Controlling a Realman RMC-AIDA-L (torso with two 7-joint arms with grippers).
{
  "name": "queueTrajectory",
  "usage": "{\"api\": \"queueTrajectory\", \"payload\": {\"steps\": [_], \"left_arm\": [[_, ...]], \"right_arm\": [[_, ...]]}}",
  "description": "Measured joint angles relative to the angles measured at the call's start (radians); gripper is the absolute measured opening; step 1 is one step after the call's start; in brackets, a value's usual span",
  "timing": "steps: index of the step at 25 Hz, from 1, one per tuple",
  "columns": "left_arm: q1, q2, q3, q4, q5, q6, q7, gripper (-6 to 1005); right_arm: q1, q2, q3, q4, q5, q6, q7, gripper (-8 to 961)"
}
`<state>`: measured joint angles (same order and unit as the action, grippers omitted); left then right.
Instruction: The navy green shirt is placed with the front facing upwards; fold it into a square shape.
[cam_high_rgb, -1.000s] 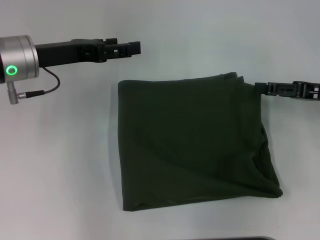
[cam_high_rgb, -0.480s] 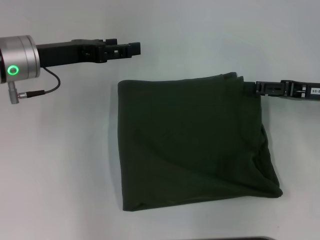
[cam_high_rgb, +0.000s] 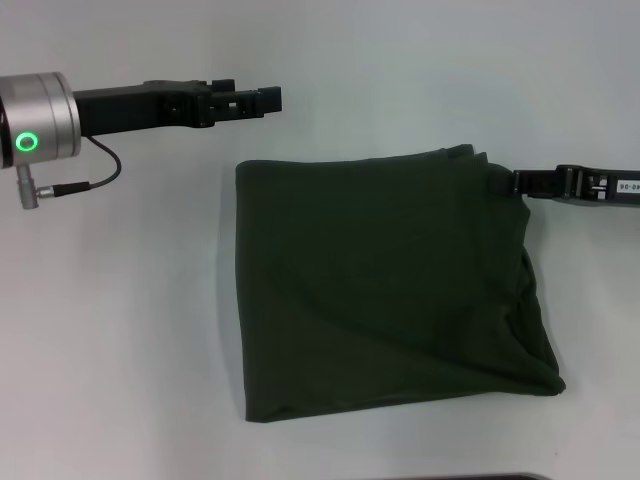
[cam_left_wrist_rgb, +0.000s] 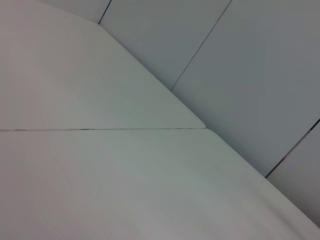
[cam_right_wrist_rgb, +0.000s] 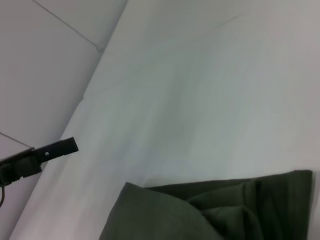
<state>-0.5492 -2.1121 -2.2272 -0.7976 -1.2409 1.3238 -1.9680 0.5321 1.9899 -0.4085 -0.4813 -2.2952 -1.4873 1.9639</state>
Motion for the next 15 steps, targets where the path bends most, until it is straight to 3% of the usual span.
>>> {"api": "queueTrajectory", "payload": {"steps": [13, 15], "left_arm": [[0.004, -0.004, 0.0, 0.002, 0.0, -0.007, 0.003, 920], [0.005, -0.005, 0.002, 0.003, 0.001, -0.013, 0.004, 920]], "right_arm": [[0.007, -0.011, 0.006, -0.032, 0.014, -0.061, 0.004, 55], [0.01, -0.011, 0.006, -0.044, 0.021, -0.066, 0.009, 54]]}}
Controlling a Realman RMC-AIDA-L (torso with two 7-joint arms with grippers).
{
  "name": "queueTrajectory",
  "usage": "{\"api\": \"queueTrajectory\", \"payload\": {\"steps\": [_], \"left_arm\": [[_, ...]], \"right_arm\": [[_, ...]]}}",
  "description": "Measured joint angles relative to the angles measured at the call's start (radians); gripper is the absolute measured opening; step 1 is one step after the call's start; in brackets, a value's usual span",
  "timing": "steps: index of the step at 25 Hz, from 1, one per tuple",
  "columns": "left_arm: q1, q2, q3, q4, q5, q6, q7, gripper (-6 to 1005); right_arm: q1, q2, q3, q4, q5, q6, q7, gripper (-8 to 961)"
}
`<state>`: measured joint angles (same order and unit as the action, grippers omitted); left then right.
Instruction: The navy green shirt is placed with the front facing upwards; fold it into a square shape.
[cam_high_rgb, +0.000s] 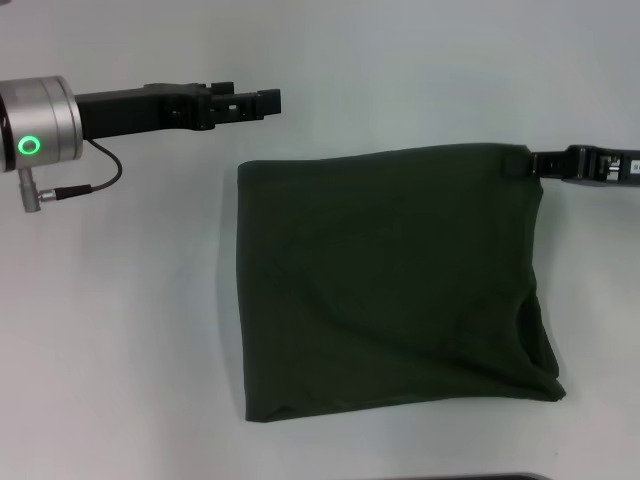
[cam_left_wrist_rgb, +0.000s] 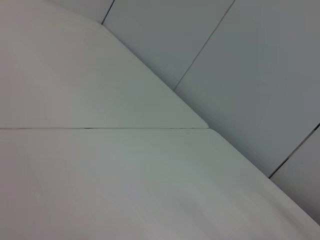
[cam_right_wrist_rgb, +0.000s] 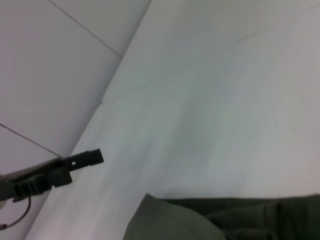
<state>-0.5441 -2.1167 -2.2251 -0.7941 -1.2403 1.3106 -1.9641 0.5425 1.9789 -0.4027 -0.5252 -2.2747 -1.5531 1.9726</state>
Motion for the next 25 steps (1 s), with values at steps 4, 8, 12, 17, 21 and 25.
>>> {"api": "queueTrajectory", "payload": {"steps": [4, 8, 12, 17, 21, 25], "left_arm": [[0.002, -0.001, 0.001, 0.001, 0.0, -0.002, 0.003, 920], [0.002, -0.002, 0.001, 0.003, 0.001, -0.002, 0.004, 920], [0.003, -0.001, 0.001, 0.003, 0.001, -0.002, 0.004, 921], [0.003, 0.001, 0.001, 0.006, 0.001, -0.002, 0.004, 921], [0.003, 0.003, 0.001, 0.01, 0.001, -0.002, 0.004, 921], [0.003, 0.003, 0.001, 0.01, 0.001, -0.002, 0.005, 921]], "right_arm": [[0.017, 0.001, -0.002, -0.011, 0.003, 0.005, 0.008, 53], [0.044, 0.01, -0.01, -0.014, 0.003, 0.031, 0.009, 53], [0.063, 0.015, -0.01, -0.014, 0.0, 0.057, 0.009, 53], [0.076, 0.015, -0.012, -0.015, -0.001, 0.071, 0.009, 54], [0.08, 0.015, -0.018, -0.015, -0.001, 0.096, 0.009, 54], [0.088, 0.02, -0.039, -0.011, 0.001, 0.122, 0.009, 54]]}}
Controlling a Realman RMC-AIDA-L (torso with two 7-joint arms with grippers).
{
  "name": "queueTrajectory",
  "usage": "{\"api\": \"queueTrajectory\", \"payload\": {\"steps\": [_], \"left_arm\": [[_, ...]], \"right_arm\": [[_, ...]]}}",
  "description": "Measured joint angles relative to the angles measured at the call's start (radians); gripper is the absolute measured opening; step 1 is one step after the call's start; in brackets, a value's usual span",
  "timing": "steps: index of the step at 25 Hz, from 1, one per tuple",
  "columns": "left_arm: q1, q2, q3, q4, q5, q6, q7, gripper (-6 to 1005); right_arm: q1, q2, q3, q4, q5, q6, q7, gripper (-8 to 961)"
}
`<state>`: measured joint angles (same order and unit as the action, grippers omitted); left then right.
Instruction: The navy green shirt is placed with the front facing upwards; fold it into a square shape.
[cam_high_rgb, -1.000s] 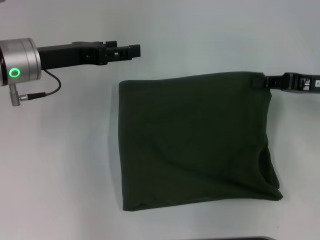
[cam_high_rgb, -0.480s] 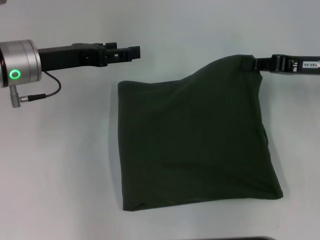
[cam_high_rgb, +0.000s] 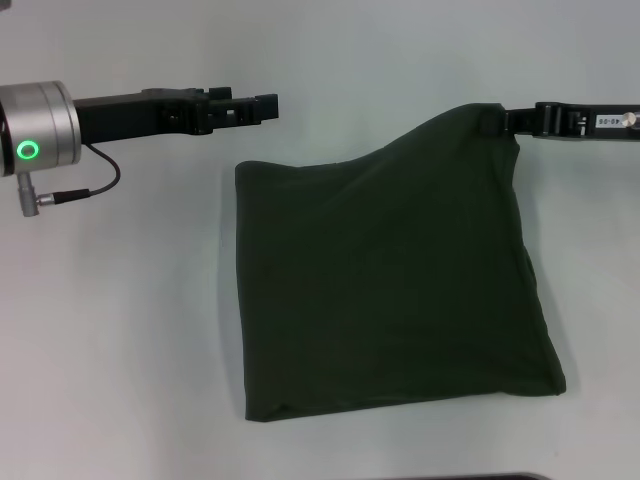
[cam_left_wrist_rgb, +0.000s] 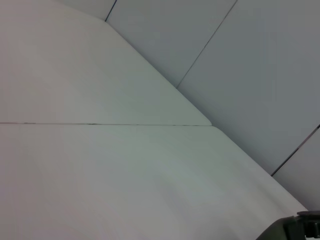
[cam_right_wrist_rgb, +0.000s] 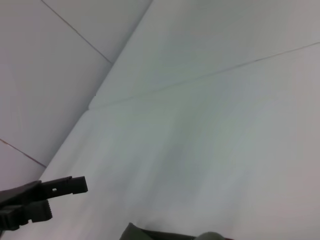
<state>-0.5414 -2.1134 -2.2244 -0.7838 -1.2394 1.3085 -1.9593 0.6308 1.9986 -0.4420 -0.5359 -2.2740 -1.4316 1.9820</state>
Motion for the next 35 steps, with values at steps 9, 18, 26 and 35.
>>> {"api": "queueTrajectory", "payload": {"steps": [9, 18, 26, 35], "left_arm": [[-0.001, 0.001, 0.0, 0.002, 0.005, -0.001, 0.001, 920], [-0.003, -0.002, -0.007, 0.002, 0.023, -0.009, 0.001, 920], [-0.005, -0.004, -0.009, 0.001, 0.023, -0.011, 0.001, 920], [0.0, -0.005, -0.017, -0.006, 0.017, -0.011, 0.001, 920]], "right_arm": [[0.012, 0.013, -0.035, 0.004, -0.003, 0.068, 0.011, 92], [-0.008, 0.023, -0.024, -0.004, 0.04, 0.138, 0.004, 208], [-0.067, 0.012, -0.027, -0.056, 0.146, 0.071, -0.037, 555], [-0.096, 0.032, -0.035, -0.049, 0.163, -0.121, -0.12, 807]]}}
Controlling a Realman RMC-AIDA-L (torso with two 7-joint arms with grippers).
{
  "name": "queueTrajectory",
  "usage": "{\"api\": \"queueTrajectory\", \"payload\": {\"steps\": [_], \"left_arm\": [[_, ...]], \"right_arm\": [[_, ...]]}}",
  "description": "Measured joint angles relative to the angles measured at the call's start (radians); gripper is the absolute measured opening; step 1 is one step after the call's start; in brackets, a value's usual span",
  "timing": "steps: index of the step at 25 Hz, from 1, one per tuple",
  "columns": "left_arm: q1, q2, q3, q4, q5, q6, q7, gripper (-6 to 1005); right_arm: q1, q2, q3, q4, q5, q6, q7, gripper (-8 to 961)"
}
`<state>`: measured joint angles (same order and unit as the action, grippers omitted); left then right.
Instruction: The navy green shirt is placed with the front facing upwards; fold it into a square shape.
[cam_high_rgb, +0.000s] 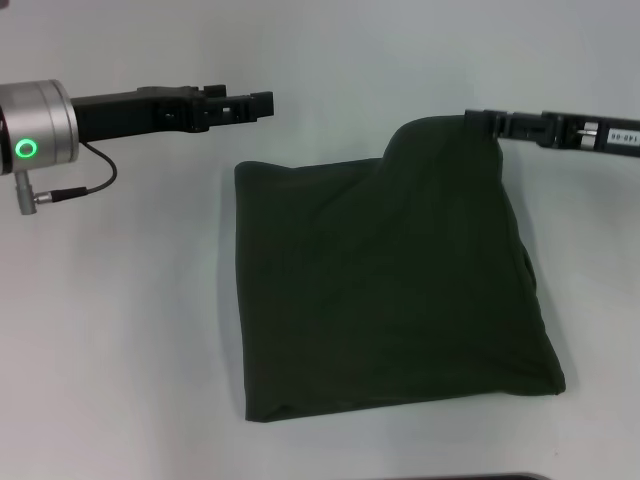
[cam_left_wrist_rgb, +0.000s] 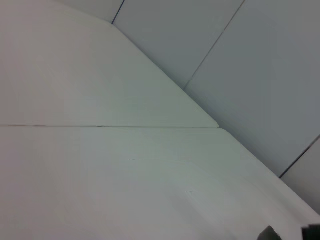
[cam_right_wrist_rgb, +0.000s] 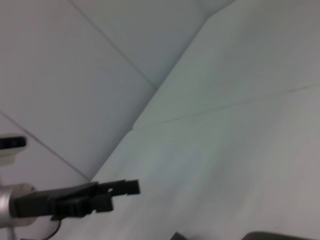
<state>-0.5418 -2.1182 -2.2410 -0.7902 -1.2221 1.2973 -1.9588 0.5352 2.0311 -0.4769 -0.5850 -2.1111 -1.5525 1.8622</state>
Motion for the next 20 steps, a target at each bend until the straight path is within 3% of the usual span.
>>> {"api": "queueTrajectory", "payload": {"steps": [8, 11, 20], "left_arm": [[0.003, -0.002, -0.02, 0.001, -0.002, 0.001, 0.02, 920], [0.003, -0.003, -0.024, 0.004, -0.002, 0.0, 0.022, 920], [0.003, -0.005, -0.026, 0.006, -0.002, 0.003, 0.023, 920]], "right_arm": [[-0.017, 0.013, -0.054, 0.024, -0.003, 0.019, -0.009, 675], [-0.018, 0.009, -0.11, 0.056, -0.004, 0.096, -0.004, 421], [-0.016, 0.009, -0.171, 0.071, -0.004, 0.197, -0.001, 121]]}}
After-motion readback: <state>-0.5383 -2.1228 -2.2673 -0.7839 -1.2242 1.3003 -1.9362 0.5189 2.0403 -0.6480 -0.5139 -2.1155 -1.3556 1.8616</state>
